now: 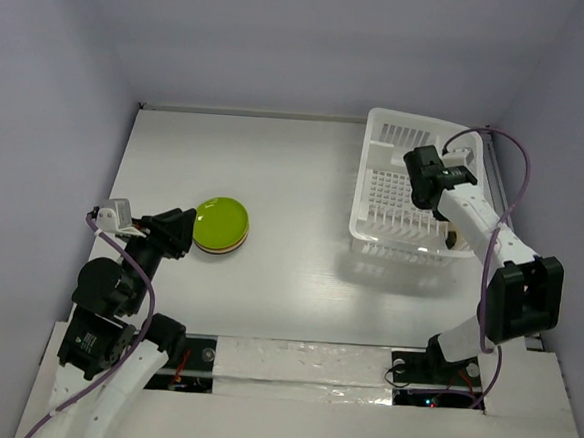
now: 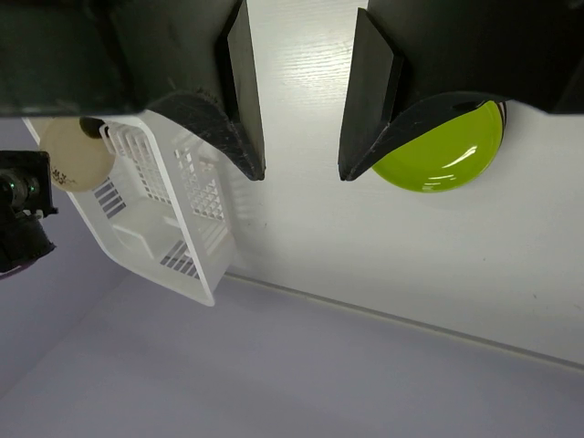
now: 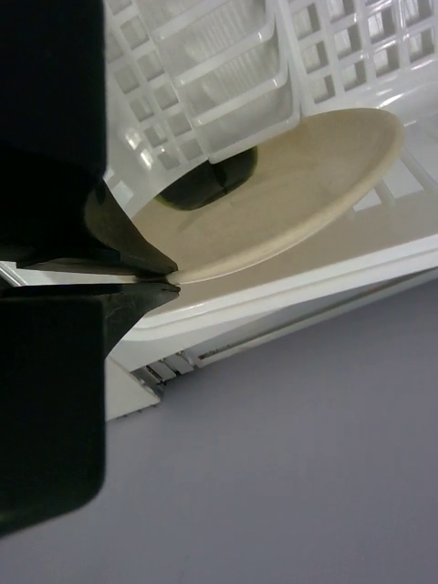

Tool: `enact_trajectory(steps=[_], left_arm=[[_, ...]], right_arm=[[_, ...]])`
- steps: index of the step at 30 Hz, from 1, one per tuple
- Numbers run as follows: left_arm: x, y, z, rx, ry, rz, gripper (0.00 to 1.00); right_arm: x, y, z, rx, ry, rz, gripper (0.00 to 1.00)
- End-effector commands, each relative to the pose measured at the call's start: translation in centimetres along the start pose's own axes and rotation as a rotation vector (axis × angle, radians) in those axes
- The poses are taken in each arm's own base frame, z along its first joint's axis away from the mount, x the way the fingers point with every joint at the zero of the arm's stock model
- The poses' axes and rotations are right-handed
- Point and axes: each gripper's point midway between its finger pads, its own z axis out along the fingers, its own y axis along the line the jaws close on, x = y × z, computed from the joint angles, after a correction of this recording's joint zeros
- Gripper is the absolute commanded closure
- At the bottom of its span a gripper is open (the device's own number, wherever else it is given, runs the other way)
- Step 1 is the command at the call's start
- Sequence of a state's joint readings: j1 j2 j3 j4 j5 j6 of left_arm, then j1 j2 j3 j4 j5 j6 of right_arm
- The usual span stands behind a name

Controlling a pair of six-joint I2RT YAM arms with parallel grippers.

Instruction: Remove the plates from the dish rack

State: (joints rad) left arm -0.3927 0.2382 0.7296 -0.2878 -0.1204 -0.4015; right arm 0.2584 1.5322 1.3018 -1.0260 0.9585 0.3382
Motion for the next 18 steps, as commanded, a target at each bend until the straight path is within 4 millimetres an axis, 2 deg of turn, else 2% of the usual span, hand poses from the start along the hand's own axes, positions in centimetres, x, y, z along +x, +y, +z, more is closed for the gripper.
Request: enact_trajectory(steps=[1,7,11,13,14,16,18], left_arm=[[-0.6,-0.7,0.2,0.033,-0.028,-0.001,0.65],[-0.5,-0.7,0.2,0.035,-0.024,-0.001,0.64],[-0.5,-0.8,0.2,0.039,-0.025,-0.001,0.62],[-0.4,-0.7,0.2,0.035,-0.02,0.0,0.61],[-0.4,-0.7,0.3,0.033,-0.02,0.0,0.6],[-0.4,-0.5,0.3,0.024,-0.019,0.001,0.6],[-0.4,-0.4,0.3,0.018,-0.02,-0.002,0.6]], right_arm=[[-2.5,-3.8,-2.3,0.117,-0.114,0.092,1.0],[-4.2,-6.6,-5.6,0.119,-0.202,0.191,1.0],[-6.5,-7.8,-9.1,0.072,-0.267,0.252,1.0],[-7.4,-7.3,-10.7,0.008,-0.286,0.287,1.0],[-8.5,-6.5,-12.5,-0.062,-0.323,0.314,1.0],[-9.6,-4.5,-14.9,-0.208,-0.349,0.334,1.0],[-11.1,-0.7,-19.0,-0.459,-0.392,0.36,1.0]])
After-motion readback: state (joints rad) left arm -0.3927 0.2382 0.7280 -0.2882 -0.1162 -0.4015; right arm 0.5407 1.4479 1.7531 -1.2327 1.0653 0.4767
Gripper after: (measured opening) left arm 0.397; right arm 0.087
